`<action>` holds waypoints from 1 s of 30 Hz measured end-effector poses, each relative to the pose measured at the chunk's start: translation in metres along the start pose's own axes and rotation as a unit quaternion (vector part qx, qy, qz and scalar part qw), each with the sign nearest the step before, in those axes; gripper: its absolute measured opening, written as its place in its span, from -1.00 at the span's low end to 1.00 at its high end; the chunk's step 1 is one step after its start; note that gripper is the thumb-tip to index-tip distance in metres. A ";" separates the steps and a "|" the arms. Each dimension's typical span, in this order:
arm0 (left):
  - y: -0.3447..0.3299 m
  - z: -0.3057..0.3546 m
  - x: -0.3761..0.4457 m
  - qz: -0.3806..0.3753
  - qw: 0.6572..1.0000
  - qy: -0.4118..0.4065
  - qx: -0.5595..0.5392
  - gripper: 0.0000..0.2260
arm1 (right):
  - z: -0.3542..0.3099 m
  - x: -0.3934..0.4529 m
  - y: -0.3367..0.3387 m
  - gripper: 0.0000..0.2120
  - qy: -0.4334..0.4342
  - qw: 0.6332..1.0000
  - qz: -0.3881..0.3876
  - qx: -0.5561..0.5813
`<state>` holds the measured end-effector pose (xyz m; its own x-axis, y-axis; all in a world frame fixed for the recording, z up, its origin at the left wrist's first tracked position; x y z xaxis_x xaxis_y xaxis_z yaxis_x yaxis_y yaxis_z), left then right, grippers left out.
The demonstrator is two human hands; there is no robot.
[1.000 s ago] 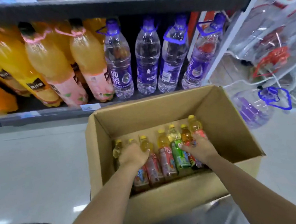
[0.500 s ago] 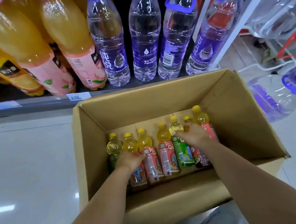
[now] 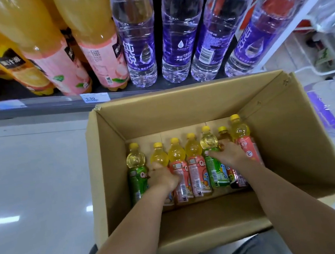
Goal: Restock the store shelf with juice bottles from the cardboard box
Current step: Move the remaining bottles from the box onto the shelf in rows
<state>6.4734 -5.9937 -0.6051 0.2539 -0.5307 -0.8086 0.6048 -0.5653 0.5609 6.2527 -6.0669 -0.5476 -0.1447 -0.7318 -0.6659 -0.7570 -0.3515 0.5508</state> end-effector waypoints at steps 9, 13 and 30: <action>0.007 -0.003 0.003 0.068 0.981 -0.003 0.179 -0.22 | 0.015 -0.004 -0.009 -0.35 -0.012 0.999 -0.032 0.003; 0.015 0.001 0.003 0.078 0.974 -0.008 0.210 -0.31 | 0.016 -0.004 -0.010 -0.38 -0.010 0.999 -0.031 0.020; 0.057 0.017 -0.020 0.198 0.973 -0.115 -0.021 -0.43 | -0.011 0.034 -0.011 -0.31 -0.022 0.989 -0.007 -0.145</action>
<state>6.4893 -6.0258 -0.5538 0.3002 -0.8322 -0.4661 0.5252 -0.2637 0.8091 6.2631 -6.0944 -0.5703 -0.1673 -0.7022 -0.6920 -0.5456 -0.5187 0.6583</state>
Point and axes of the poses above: each hand's wrist, its own x-axis towards the middle knuckle, its own y-axis out of the back of the hand, z = x × y, the point moved 8 cm from there along x, towards the middle knuckle, and after that the axes turned 14 degrees about x, right-handed, at the moved point
